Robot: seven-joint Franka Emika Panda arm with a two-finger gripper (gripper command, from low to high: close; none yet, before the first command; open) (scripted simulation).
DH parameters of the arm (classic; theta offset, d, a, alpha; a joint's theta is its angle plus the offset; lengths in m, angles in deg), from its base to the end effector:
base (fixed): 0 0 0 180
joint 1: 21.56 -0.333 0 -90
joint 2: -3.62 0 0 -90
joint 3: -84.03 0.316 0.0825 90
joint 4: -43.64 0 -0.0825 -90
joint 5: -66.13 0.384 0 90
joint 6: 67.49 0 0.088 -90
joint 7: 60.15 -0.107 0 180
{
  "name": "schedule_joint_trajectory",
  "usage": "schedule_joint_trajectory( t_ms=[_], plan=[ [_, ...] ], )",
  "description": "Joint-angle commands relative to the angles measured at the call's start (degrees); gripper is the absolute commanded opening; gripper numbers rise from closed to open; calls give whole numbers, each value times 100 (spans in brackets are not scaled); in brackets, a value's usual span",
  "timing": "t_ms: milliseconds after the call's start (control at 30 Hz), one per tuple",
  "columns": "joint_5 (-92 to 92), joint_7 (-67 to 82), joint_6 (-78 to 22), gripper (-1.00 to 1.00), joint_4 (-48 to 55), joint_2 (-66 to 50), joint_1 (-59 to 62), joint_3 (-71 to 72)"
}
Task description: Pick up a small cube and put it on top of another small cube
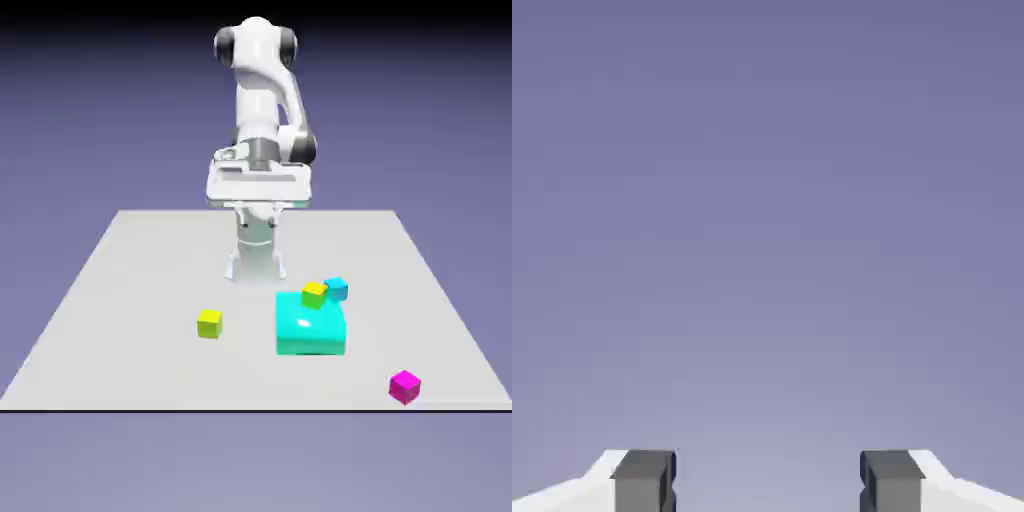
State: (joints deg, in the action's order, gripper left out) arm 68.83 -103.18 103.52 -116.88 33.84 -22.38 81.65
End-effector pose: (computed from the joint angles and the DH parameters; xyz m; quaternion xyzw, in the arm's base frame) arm 0.3947 -0.0140 0.4381 -0.8590 0.3755 -0.3169 0.1438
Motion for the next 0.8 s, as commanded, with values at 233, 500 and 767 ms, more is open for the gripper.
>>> schedule_joint_trajectory(
  t_ms=[233, 500, 767],
  plan=[
    [1789, -379, -1994, 0, 323, -1620, -86, -1577],
    [3578, -757, -3987, 0, 646, -3240, -173, -3153],
    [5191, -1099, -5784, 0, 937, -4701, -251, -4574]
  ],
)
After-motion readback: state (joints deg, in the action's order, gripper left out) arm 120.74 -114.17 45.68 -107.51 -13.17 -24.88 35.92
